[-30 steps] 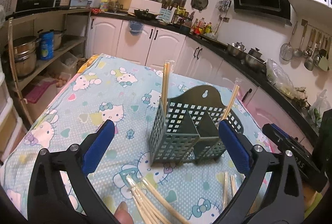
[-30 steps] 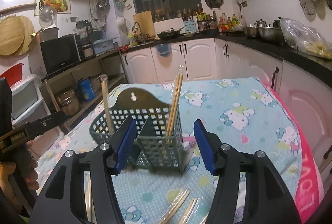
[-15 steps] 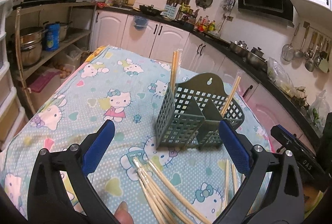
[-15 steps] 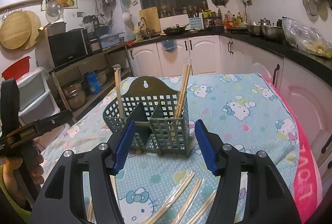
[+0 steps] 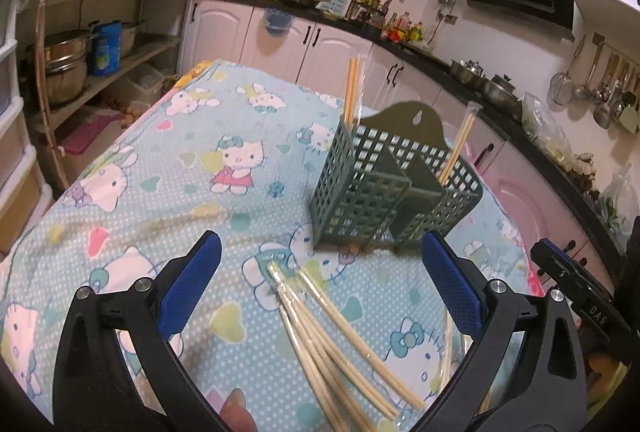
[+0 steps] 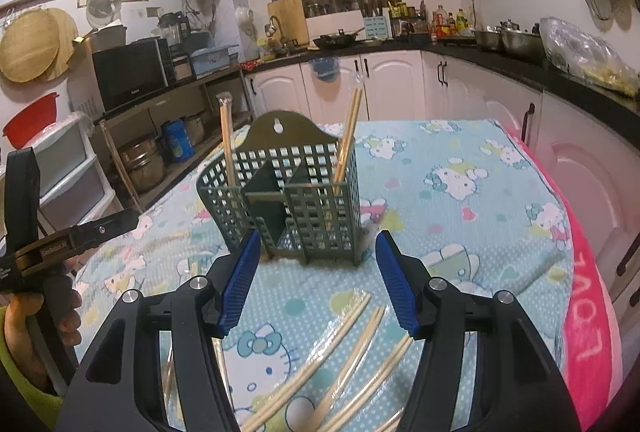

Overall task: Organize utensils
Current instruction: 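Withdraw both open tools from the caddy back toward the chopsticks, then close the left tool on another chopstick while the right tool grasps one too, then lift both held chopsticks upright and carry them above the green caddy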

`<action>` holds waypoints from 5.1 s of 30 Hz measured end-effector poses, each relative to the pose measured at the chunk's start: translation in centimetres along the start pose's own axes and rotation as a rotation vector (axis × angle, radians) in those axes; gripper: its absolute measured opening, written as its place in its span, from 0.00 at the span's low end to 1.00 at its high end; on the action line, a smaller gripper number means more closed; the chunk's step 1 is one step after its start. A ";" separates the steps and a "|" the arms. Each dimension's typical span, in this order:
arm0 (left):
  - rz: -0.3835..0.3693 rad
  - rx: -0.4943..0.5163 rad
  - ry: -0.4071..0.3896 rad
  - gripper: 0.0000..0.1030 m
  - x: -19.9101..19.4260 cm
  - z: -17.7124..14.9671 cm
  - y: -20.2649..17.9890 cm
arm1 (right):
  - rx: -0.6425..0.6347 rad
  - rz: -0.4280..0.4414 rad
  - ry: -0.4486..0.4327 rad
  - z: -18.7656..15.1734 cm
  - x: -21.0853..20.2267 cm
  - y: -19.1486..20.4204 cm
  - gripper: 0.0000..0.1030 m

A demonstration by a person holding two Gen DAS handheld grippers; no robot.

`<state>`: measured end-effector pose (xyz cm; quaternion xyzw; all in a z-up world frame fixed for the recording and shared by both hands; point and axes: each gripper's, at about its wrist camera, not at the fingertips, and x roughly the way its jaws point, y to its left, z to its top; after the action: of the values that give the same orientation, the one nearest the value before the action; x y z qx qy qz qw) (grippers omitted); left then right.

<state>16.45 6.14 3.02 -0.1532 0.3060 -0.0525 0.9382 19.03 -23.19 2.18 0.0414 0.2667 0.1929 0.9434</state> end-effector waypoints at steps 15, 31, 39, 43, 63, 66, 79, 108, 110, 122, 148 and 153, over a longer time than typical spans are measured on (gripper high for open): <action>0.003 -0.007 0.117 0.84 1.7 -3.2 0.9 | 0.020 -0.008 0.092 -3.5 0.9 -0.7 0.56; -0.016 -0.068 0.246 0.43 6.3 -4.7 2.4 | 0.040 -0.041 0.247 -6.0 4.1 -1.9 0.53; -0.035 -0.125 0.282 0.32 8.1 -4.3 3.3 | 0.061 -0.059 0.346 -6.1 7.1 -3.2 0.39; -0.040 -0.132 0.290 0.32 8.6 -3.9 3.4 | 0.070 -0.079 0.385 -5.9 8.8 -3.7 0.34; -0.038 -0.123 0.268 0.06 7.6 -2.8 3.6 | 0.140 -0.071 0.392 -4.2 10.6 -6.0 0.11; -0.047 -0.121 0.253 0.05 6.9 -2.5 3.6 | 0.150 -0.063 0.385 -4.4 10.1 -6.1 0.10; -0.097 -0.100 0.188 0.02 4.3 -1.0 1.8 | 0.139 0.011 0.273 -2.0 6.2 -5.4 0.06; -0.220 0.034 0.051 0.01 -0.9 3.4 -5.2 | 0.066 0.101 0.021 2.6 -3.3 -1.9 0.04; -0.228 0.038 0.045 0.01 -1.1 3.7 -5.5 | 0.061 0.102 0.009 2.9 -3.6 -1.7 0.04; -0.274 0.079 -0.008 0.01 -2.0 6.2 -7.8 | 0.011 0.105 -0.057 5.2 -5.1 -0.7 0.02; -0.286 0.133 -0.230 0.01 -4.1 15.3 -11.0 | -0.061 0.116 -0.200 13.9 -5.6 1.0 0.02; -0.269 0.129 -0.265 0.01 -3.8 16.2 -11.1 | -0.054 0.118 -0.225 15.8 -5.2 0.9 0.02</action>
<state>22.93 0.53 21.11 -0.1380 0.1528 -0.1763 0.9626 22.82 -23.96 18.42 0.0530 0.1507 0.2493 0.9552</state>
